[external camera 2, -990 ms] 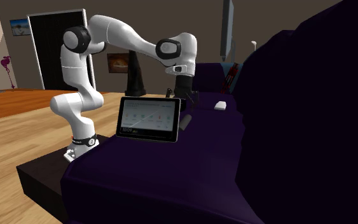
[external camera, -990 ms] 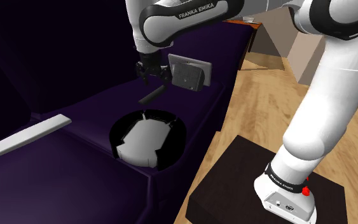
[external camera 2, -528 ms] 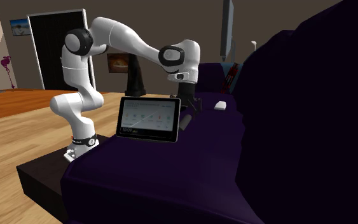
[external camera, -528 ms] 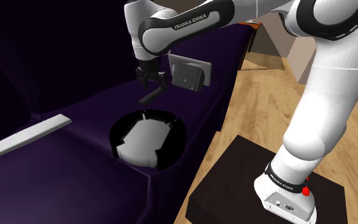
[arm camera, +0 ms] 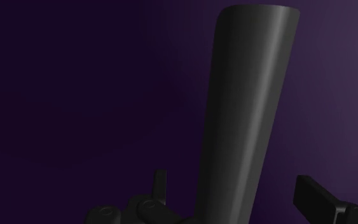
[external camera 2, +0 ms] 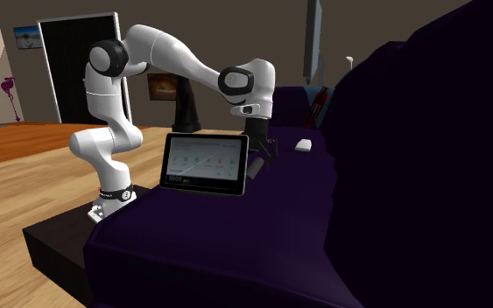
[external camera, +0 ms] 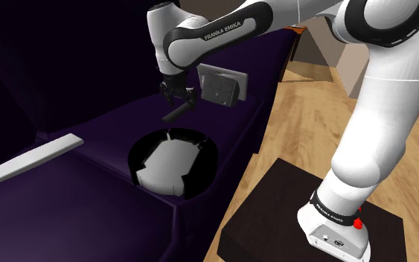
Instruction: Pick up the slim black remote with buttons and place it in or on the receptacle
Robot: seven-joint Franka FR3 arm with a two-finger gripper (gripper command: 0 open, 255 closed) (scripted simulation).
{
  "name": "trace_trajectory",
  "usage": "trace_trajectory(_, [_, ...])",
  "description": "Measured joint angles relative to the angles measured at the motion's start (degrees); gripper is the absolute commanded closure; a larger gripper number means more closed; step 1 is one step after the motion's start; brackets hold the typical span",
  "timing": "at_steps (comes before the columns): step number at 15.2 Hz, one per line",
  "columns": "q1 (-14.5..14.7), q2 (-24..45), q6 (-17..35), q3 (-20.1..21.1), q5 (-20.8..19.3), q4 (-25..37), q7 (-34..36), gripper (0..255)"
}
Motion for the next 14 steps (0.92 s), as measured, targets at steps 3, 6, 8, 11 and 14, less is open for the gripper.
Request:
trace_trajectory(3, [0.0, -0.2, 0.9, 0.0, 0.0, 0.3, 0.0, 255])
trace_trajectory(6, [0.0, -0.3, 0.3, 0.1, 0.0, 0.3, 0.0, 255])
trace_trajectory(8, [0.0, -0.4, 0.3, 0.1, 0.0, 0.2, -0.1, 255])
trace_trajectory(11, [0.0, -0.4, 0.2, 0.1, 0.0, 0.2, 0.0, 255])
trace_trajectory(14, [0.0, -0.4, -1.4, 0.1, 0.4, 1.2, -0.5, 255])
